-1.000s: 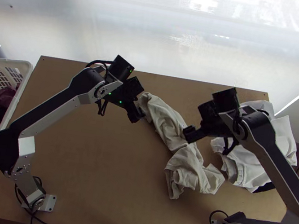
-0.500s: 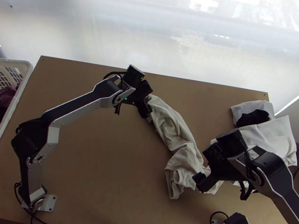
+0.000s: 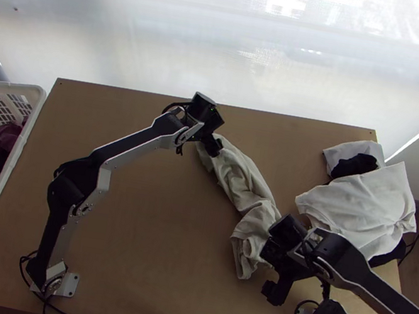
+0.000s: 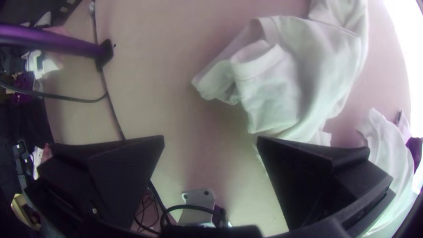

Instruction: Fold the t-shirt

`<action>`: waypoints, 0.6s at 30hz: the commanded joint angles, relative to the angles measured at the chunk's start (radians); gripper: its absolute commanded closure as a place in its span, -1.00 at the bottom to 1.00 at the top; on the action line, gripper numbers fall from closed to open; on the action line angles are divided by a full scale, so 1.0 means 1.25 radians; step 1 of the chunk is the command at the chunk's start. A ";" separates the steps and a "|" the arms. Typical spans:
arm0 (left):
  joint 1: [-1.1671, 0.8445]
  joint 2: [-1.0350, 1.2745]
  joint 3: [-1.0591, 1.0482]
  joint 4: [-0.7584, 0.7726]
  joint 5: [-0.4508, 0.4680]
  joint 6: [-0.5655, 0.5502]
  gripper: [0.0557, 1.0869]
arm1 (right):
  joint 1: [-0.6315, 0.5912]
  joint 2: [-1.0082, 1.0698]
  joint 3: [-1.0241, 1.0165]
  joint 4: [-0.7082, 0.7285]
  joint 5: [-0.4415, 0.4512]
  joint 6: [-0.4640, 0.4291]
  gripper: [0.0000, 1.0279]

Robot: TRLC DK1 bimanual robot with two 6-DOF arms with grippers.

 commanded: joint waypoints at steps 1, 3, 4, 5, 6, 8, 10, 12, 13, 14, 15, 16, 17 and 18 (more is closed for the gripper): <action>0.005 0.042 0.054 0.006 -0.020 0.004 -0.90 | 0.052 0.016 -0.024 0.072 0.034 -0.016 -0.89; 0.007 0.044 0.056 0.006 -0.020 0.004 -0.90 | 0.047 0.015 -0.021 0.101 0.063 -0.019 -0.86; 0.008 0.044 0.056 0.005 -0.020 0.004 -0.90 | 0.048 0.015 -0.021 0.115 0.071 -0.019 -0.83; 0.008 0.044 0.055 0.004 -0.022 0.004 -0.90 | 0.049 0.015 -0.021 0.129 0.073 -0.015 -0.77; 0.008 0.044 0.055 0.003 -0.025 0.004 -0.90 | 0.049 0.013 -0.023 0.142 0.073 -0.014 -0.73; 0.008 0.044 0.055 0.000 -0.032 0.004 -0.90 | 0.048 0.013 -0.035 0.173 0.079 -0.013 -0.71; 0.009 0.044 0.054 -0.001 -0.033 0.004 -0.90 | 0.047 0.014 -0.062 0.215 0.100 -0.014 -0.71; 0.009 0.044 0.052 -0.001 -0.034 0.004 -0.90 | 0.047 0.020 -0.091 0.247 0.102 -0.015 -0.71; 0.009 0.044 0.052 -0.001 -0.036 0.004 -0.90 | 0.048 0.023 -0.106 0.258 0.103 -0.014 -0.71; 0.009 0.044 0.052 -0.001 -0.036 0.004 -0.90 | 0.050 0.023 -0.120 0.270 0.103 -0.013 -0.71; 0.009 0.044 0.052 -0.003 -0.036 0.004 -0.90 | 0.050 0.024 -0.129 0.279 0.102 -0.013 -0.71; 0.009 0.044 0.052 -0.005 -0.036 0.004 -0.90 | 0.050 0.024 -0.140 0.292 0.103 -0.013 -0.69; 0.010 0.044 0.051 -0.006 -0.036 0.004 -0.90 | 0.050 0.024 -0.150 0.302 0.109 -0.013 -0.68; 0.010 0.044 0.050 -0.008 -0.036 0.004 -0.90 | 0.049 0.024 -0.160 0.312 0.119 -0.013 -0.68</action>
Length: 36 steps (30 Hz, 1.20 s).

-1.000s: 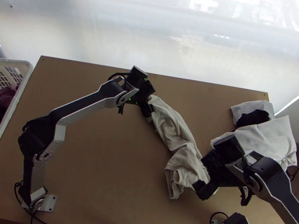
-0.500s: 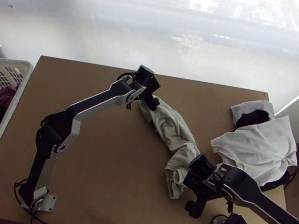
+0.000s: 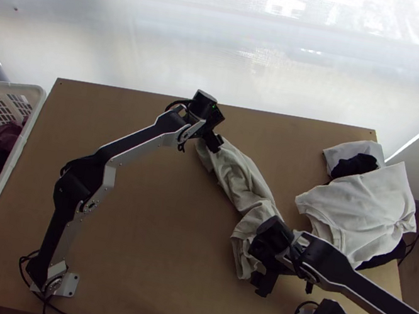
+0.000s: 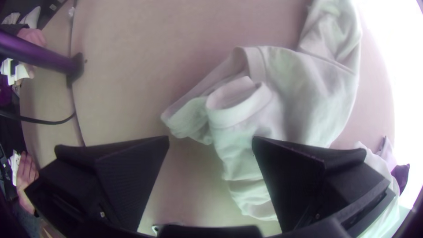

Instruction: Fold the t-shirt

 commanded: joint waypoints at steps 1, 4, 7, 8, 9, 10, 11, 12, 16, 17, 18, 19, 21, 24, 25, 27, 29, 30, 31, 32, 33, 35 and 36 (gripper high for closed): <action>0.002 0.002 0.000 -0.012 -0.002 -0.001 -0.90 | 0.002 0.005 -0.074 0.084 0.038 -0.003 -0.68; 0.001 0.003 -0.007 -0.022 -0.002 -0.004 -0.90 | -0.003 0.002 -0.081 0.098 0.060 -0.014 -0.55; 0.000 0.003 -0.015 -0.026 -0.002 -0.004 -0.90 | -0.003 -0.010 -0.074 0.108 0.060 -0.021 -0.13; 0.000 0.004 -0.016 -0.026 -0.002 -0.004 -0.90 | -0.003 -0.012 -0.071 0.112 0.061 -0.023 -0.04; 0.000 0.007 -0.016 -0.026 -0.002 -0.004 -0.90 | -0.003 -0.016 -0.070 0.117 0.061 -0.023 0.04; 0.000 0.010 -0.016 -0.026 -0.002 -0.004 -0.90 | -0.005 -0.017 -0.068 0.119 0.061 -0.023 0.14; -0.002 0.014 -0.016 -0.026 -0.002 -0.006 -0.90 | -0.005 -0.021 -0.068 0.119 0.064 -0.023 0.28; -0.003 0.018 -0.016 -0.024 -0.002 -0.004 -0.90 | -0.007 -0.026 -0.068 0.123 0.069 -0.023 0.44; -0.005 0.028 -0.015 -0.024 -0.003 -0.001 -0.89 | -0.008 -0.047 -0.055 0.126 0.091 -0.051 0.87; -0.004 0.030 -0.015 -0.024 -0.003 -0.001 -0.89 | -0.009 -0.052 -0.047 0.125 0.091 -0.056 0.93; -0.004 0.031 -0.015 -0.024 -0.003 -0.001 -0.87 | -0.015 -0.057 -0.035 0.117 0.091 -0.060 0.95; -0.003 0.033 -0.015 -0.024 -0.003 -0.001 -0.83 | -0.022 -0.063 -0.020 0.111 0.090 -0.061 0.95; -0.002 0.033 -0.015 -0.024 -0.003 -0.001 -0.81 | -0.034 -0.071 0.013 0.098 0.090 -0.060 0.95; 0.000 0.033 -0.015 -0.024 -0.003 -0.002 -0.73 | -0.036 -0.080 0.081 0.065 0.088 -0.060 0.95; 0.000 0.033 -0.015 -0.024 -0.003 -0.003 -0.72 | -0.038 -0.081 0.113 0.053 0.088 -0.060 0.95; 0.000 0.033 -0.015 -0.024 -0.003 -0.004 -0.72 | -0.042 -0.081 0.180 0.026 0.088 -0.058 0.95; 0.000 0.033 -0.015 -0.024 -0.003 -0.006 -0.73 | -0.047 -0.080 0.242 -0.005 0.090 -0.058 0.95; 0.000 0.033 -0.015 -0.024 -0.003 -0.007 -0.73 | -0.049 -0.079 0.266 -0.018 0.090 -0.058 0.95; 0.000 0.033 -0.015 -0.024 -0.003 -0.009 -0.74 | -0.053 -0.079 0.286 -0.034 0.090 -0.058 0.95; -0.002 0.033 -0.015 -0.024 -0.003 -0.012 -0.74 | -0.063 -0.081 0.300 -0.049 0.090 -0.058 0.95; -0.003 0.033 -0.016 -0.026 -0.003 -0.013 -0.74 | -0.068 -0.086 0.310 -0.064 0.090 -0.058 0.95; -0.007 0.028 -0.018 -0.029 -0.003 -0.019 -0.80 | -0.081 -0.099 0.320 -0.086 0.090 -0.058 0.95; -0.008 0.026 -0.019 -0.033 -0.003 -0.023 -0.84 | -0.091 -0.107 0.321 -0.092 0.090 -0.058 0.95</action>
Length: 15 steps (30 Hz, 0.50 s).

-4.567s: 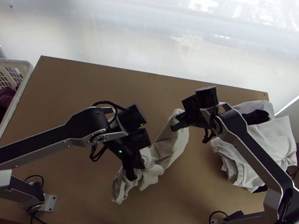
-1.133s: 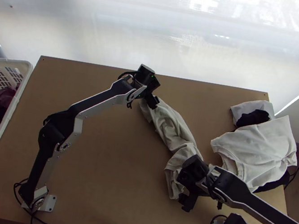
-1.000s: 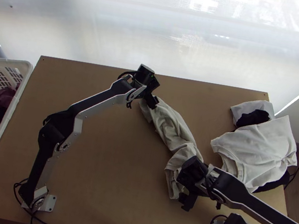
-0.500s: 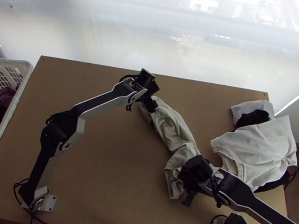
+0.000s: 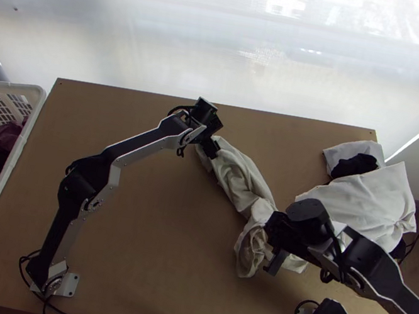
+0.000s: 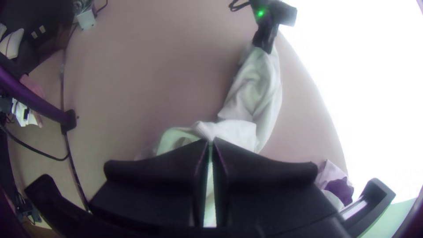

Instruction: Fold the t-shirt

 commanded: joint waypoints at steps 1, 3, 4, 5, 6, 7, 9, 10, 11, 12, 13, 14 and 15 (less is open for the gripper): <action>-0.007 -0.006 -0.003 -0.009 0.001 -0.017 -0.89 | -0.039 -0.032 0.088 -0.078 0.000 0.003 0.95; -0.011 -0.006 -0.005 -0.011 0.001 -0.017 -0.89 | -0.041 -0.044 0.082 -0.092 0.000 0.006 0.95; -0.012 -0.004 -0.005 -0.009 0.001 -0.017 -0.89 | -0.049 -0.052 0.076 -0.094 -0.002 0.006 0.95; -0.012 -0.002 -0.007 -0.011 0.001 -0.017 -0.90 | -0.050 -0.057 0.070 -0.097 -0.002 0.008 0.95; -0.012 0.000 -0.008 -0.009 0.001 -0.015 -0.90 | -0.050 -0.060 0.067 -0.098 -0.002 0.010 0.95; -0.012 0.001 -0.009 -0.009 0.001 -0.010 -0.90 | -0.051 -0.062 0.066 -0.098 -0.002 0.011 0.95; -0.012 0.001 -0.010 -0.009 0.001 -0.004 -0.89 | -0.054 -0.062 0.067 -0.098 -0.002 0.011 0.95; -0.012 0.001 -0.010 -0.009 0.001 -0.002 -0.85 | -0.055 -0.062 0.070 -0.098 -0.002 0.011 0.95; -0.013 0.004 -0.010 -0.009 0.001 0.001 -0.77 | -0.056 -0.060 0.071 -0.098 -0.002 0.011 0.95; -0.015 0.009 -0.010 -0.009 0.001 0.009 -0.70 | -0.056 -0.060 0.071 -0.098 -0.002 0.011 0.95; -0.016 0.012 -0.010 -0.009 0.001 0.017 -0.62 | -0.057 -0.059 0.071 -0.098 -0.002 0.013 0.95; -0.016 0.017 -0.010 -0.009 0.001 0.020 -0.51 | -0.057 -0.059 0.069 -0.098 -0.002 0.013 0.95; -0.017 0.022 -0.009 -0.008 0.001 0.022 -0.34 | -0.056 -0.059 0.069 -0.098 -0.002 0.013 0.95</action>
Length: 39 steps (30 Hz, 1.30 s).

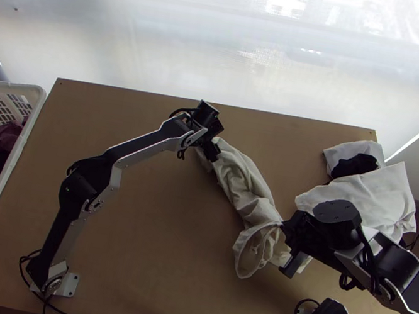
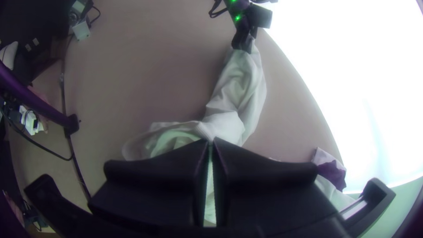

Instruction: Fold the t-shirt

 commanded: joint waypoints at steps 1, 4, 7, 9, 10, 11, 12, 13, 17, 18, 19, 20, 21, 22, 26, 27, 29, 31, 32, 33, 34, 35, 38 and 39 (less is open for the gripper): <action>-0.005 0.023 -0.001 0.002 0.001 0.023 -0.11 | -0.008 -0.005 0.003 -0.008 -0.001 0.003 0.95; -0.005 0.024 -0.001 0.010 0.001 0.020 0.77 | -0.008 -0.004 0.008 -0.008 -0.001 0.002 0.95; -0.004 0.024 0.002 0.014 0.001 0.020 0.92 | -0.010 -0.004 0.009 -0.008 0.000 0.002 0.95; 0.003 0.013 0.008 -0.018 0.003 0.018 0.92 | -0.010 -0.004 0.016 -0.008 0.000 0.001 0.95; 0.007 -0.001 0.010 -0.043 0.011 0.011 0.92 | -0.012 -0.004 0.020 -0.009 0.000 0.001 0.95; 0.012 -0.021 0.013 -0.072 0.022 -0.002 0.92 | -0.015 -0.002 0.027 -0.009 0.000 -0.001 0.95; 0.020 -0.046 0.013 -0.108 0.043 -0.010 0.92 | -0.020 0.001 0.030 -0.009 0.000 -0.002 0.95; 0.025 -0.071 0.013 -0.141 0.054 -0.014 0.92 | -0.025 0.003 0.033 -0.009 0.000 -0.003 0.95; 0.050 -0.187 0.013 -0.249 0.067 -0.009 0.92 | -0.030 0.012 0.035 0.001 -0.001 -0.003 0.95; 0.058 -0.215 0.014 -0.264 0.070 -0.010 0.92 | -0.030 0.014 0.038 0.002 -0.001 -0.002 0.95; 0.068 -0.246 0.019 -0.289 0.072 -0.012 0.92 | -0.030 0.020 0.043 0.003 -0.001 -0.002 0.95; 0.075 -0.270 0.022 -0.316 0.073 -0.016 0.92 | -0.030 0.023 0.049 0.006 -0.001 -0.001 0.95; 0.080 -0.295 0.022 -0.346 0.073 -0.020 0.92 | -0.033 0.028 0.057 0.007 -0.001 0.001 0.95; 0.088 -0.322 0.018 -0.380 0.075 -0.023 0.92 | -0.037 0.033 0.066 0.006 -0.001 0.001 0.95; 0.099 -0.468 -0.075 -0.443 0.088 -0.034 0.92 | -0.046 0.040 0.079 0.001 -0.007 0.001 0.95; 0.099 -0.507 -0.106 -0.454 0.088 -0.030 0.92 | -0.046 0.040 0.078 -0.004 -0.010 0.002 0.95; 0.098 -0.578 -0.153 -0.489 0.088 -0.030 0.92 | -0.046 0.039 0.074 -0.015 -0.030 0.007 0.95; 0.098 -0.648 -0.198 -0.515 0.088 -0.029 0.92 | -0.047 0.034 0.071 -0.019 -0.041 0.012 0.95; 0.101 -0.682 -0.219 -0.527 0.088 -0.029 0.92 | -0.047 0.031 0.071 -0.019 -0.041 0.014 0.95; 0.104 -0.711 -0.234 -0.542 0.088 -0.031 0.92 | -0.047 0.029 0.070 -0.020 -0.041 0.015 0.95; 0.111 -0.738 -0.245 -0.558 0.088 -0.036 0.92 | -0.048 0.025 0.065 -0.020 -0.041 0.014 0.95; 0.115 -0.762 -0.257 -0.575 0.088 -0.041 0.92 | -0.050 0.023 0.056 -0.020 -0.041 0.013 0.95; 0.114 -0.835 -0.301 -0.613 0.089 -0.056 0.92 | -0.064 0.014 0.013 -0.053 -0.044 0.003 0.95; 0.114 -0.853 -0.321 -0.622 0.089 -0.059 0.92 | -0.069 0.009 -0.013 -0.064 -0.047 -0.002 0.95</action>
